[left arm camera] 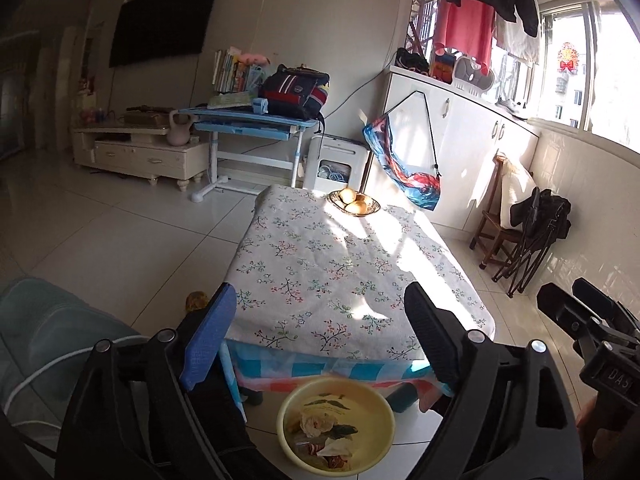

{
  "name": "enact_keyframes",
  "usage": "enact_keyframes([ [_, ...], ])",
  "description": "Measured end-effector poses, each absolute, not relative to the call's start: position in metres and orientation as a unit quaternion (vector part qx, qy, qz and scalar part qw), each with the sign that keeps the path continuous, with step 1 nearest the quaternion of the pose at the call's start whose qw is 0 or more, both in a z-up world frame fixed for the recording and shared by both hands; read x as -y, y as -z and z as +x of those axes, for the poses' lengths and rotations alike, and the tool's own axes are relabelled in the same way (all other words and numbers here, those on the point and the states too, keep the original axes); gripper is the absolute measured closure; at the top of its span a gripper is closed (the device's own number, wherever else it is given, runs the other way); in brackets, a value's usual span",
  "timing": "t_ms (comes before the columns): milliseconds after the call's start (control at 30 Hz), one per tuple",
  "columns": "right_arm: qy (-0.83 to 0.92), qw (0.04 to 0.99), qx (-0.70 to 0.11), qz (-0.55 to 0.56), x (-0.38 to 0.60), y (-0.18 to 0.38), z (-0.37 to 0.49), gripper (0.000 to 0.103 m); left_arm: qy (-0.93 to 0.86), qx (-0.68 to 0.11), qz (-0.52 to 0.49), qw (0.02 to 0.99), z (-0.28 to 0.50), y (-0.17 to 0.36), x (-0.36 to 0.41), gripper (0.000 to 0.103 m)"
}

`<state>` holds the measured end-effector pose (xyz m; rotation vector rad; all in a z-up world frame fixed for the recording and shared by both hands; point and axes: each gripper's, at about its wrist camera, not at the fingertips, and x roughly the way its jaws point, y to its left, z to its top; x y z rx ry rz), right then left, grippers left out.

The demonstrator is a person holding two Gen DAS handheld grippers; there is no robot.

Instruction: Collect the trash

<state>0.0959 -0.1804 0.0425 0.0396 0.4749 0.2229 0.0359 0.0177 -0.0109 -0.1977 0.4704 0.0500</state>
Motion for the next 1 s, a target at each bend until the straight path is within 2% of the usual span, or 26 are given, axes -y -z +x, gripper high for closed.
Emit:
enact_keyframes([
  [167,-0.096,0.981,-0.168,-0.016,0.172,-0.067,0.067,0.007,-0.029,-0.189,-0.075,0.979,0.015,-0.021,-0.004,0.015],
  [367,-0.089,0.988,-0.119,-0.032,0.175,-0.071,0.044,0.007,-0.038,-0.154,-0.038,0.987,-0.006,-0.043,0.019,0.009],
  [1000,-0.076,0.989,-0.122,-0.024,0.180,-0.062,0.041,0.007,-0.051,-0.163,-0.006,0.985,-0.012,-0.043,0.036,0.007],
])
